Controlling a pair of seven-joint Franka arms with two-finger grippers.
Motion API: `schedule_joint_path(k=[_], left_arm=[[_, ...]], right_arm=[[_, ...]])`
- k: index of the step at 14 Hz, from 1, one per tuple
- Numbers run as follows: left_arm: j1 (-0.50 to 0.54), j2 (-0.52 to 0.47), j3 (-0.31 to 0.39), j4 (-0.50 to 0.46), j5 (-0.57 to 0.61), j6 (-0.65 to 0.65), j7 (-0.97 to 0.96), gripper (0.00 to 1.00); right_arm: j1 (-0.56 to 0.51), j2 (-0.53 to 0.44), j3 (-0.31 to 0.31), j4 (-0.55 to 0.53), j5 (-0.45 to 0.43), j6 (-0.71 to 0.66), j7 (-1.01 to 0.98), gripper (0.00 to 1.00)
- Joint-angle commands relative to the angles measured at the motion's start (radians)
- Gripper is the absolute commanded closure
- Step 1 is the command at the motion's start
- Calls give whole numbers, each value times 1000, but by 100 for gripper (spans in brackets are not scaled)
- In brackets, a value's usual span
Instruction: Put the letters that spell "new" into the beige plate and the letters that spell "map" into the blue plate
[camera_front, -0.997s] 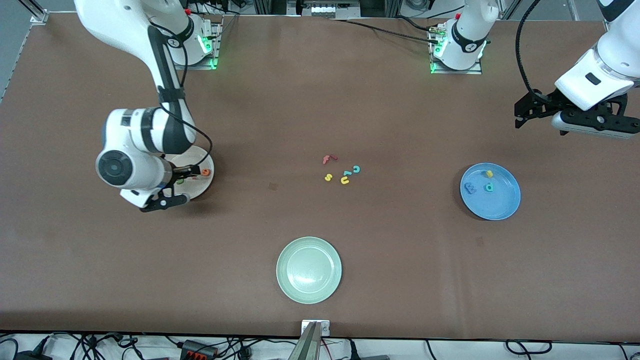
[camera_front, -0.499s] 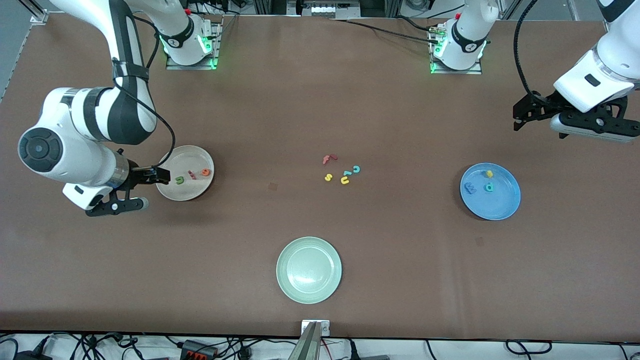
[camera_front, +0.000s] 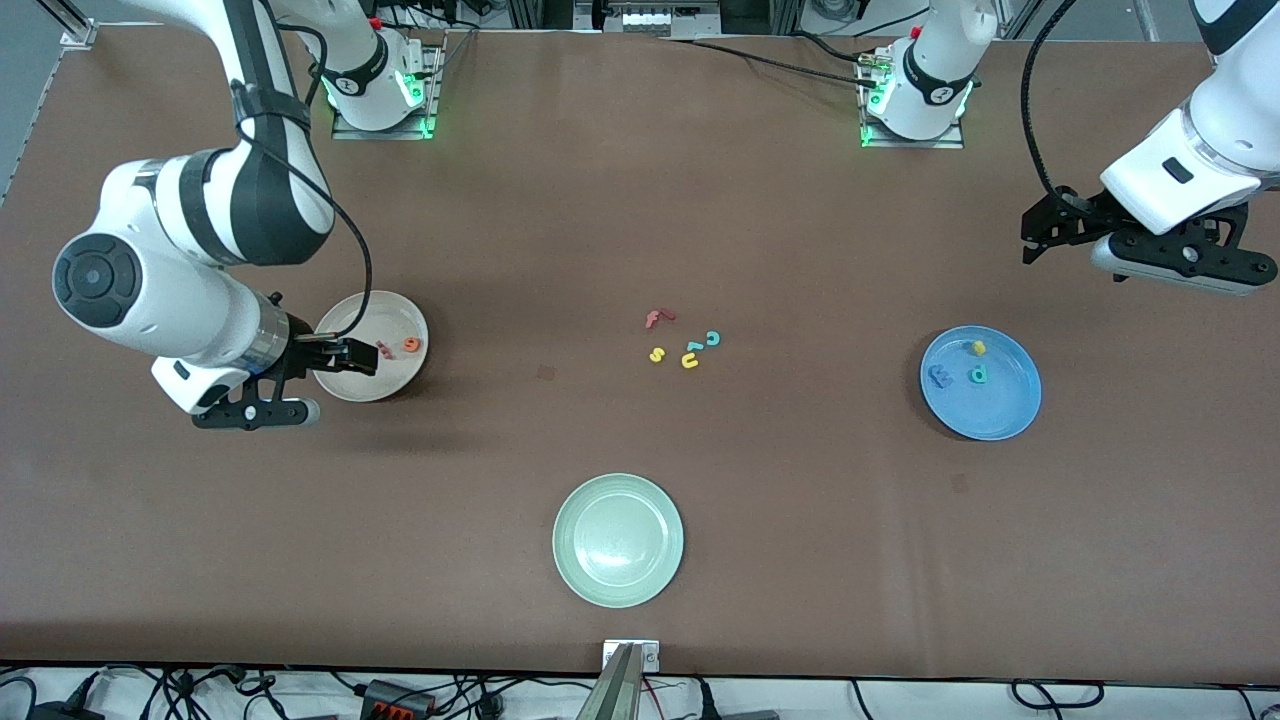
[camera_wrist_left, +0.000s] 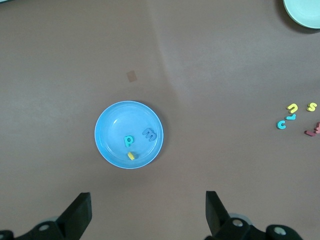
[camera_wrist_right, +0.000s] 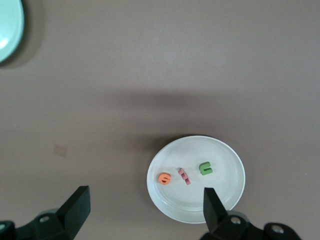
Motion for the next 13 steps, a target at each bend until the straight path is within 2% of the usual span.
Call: schedule_joint_path(k=[1,3,5,6,8,10,13], left_arm=[[4,15,-2,34,-13,-27,28,0],[4,13,-2,34,-13,-27,26,0],[3,13,-2,34,-13,-27,26,0],[3,13,-2,34,-12,-27,28,0],[3,12,-2,34,-10,-29,28,0],[1,12,-2,34,-12,-38,28,0],[1,12,-2,34,-12,-38,28,0]], right_arm=[[-199,-135,179,-12,-63,-41,41,0],[-328,-187,253,11,-99,-77,15,0],[-382,-195,258,92,-132,-157,-19,0],[-411,-197,258,112,-158,-188,-65,0],[-505,-209,260,122,-153,-208,-142,0],[-522,-212,255,122,-151,-220,-209,0],[-510,-239,260,93,-163,-251,-191,0]])
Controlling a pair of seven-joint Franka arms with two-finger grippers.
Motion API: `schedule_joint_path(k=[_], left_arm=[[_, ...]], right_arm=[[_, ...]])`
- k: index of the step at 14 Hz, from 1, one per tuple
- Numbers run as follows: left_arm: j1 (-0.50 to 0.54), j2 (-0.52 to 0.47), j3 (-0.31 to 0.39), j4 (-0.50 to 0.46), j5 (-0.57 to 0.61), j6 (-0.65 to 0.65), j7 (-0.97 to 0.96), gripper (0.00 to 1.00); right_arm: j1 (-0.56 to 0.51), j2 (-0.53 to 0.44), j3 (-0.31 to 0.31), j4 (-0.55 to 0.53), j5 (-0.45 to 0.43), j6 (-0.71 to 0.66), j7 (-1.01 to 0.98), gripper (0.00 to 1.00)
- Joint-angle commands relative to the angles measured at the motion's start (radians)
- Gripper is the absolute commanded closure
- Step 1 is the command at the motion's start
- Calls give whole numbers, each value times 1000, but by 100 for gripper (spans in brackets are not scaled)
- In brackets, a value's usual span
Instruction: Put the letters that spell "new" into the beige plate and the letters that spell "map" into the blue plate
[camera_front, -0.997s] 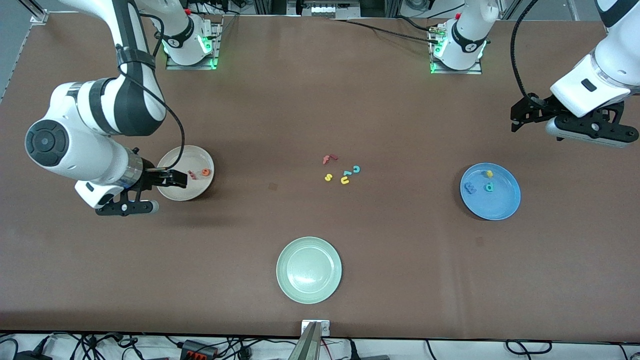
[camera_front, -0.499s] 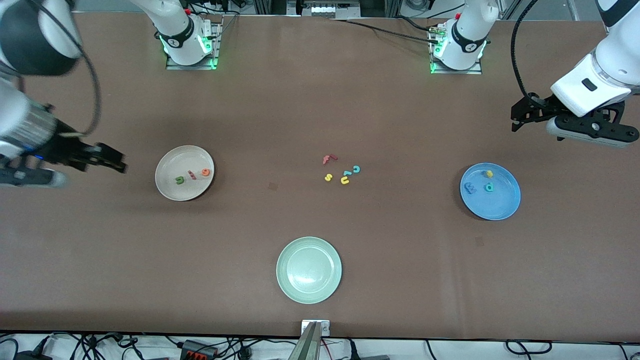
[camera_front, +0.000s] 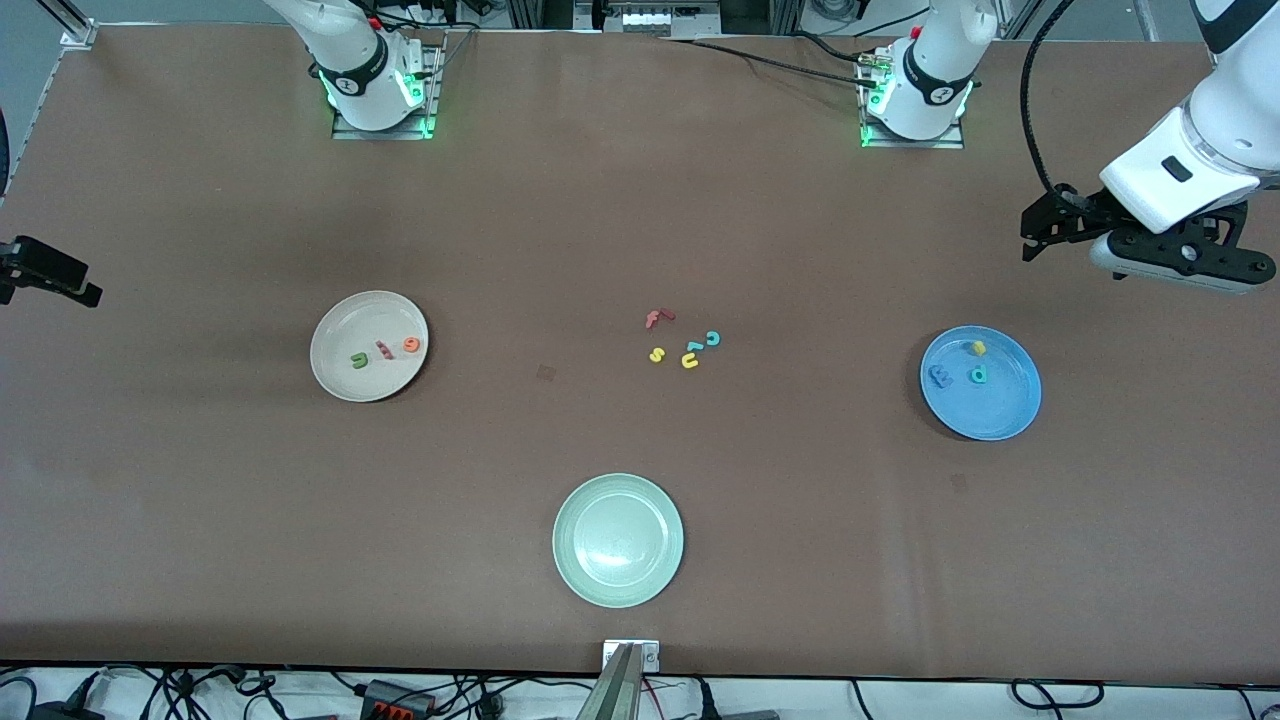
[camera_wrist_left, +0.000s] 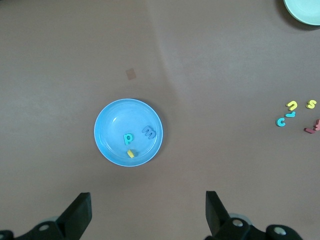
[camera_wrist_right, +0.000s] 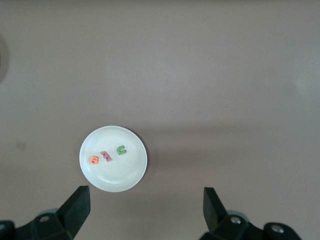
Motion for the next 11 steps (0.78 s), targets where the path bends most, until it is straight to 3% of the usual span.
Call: schedule_joint_path(k=[1,5,11], left_arm=[[2,12,-1,31,-12,-24,26,0],[3,12,-1,31,-12,-26,24,0],[5,12,-1,31,-13,-26,24,0]], right_arm=[[8,-48,29,-49,-28,-13,22,0],[6,-171,27,-238,-26,58,76,0],[8,-170,29,-231,-37,16,69,0]])
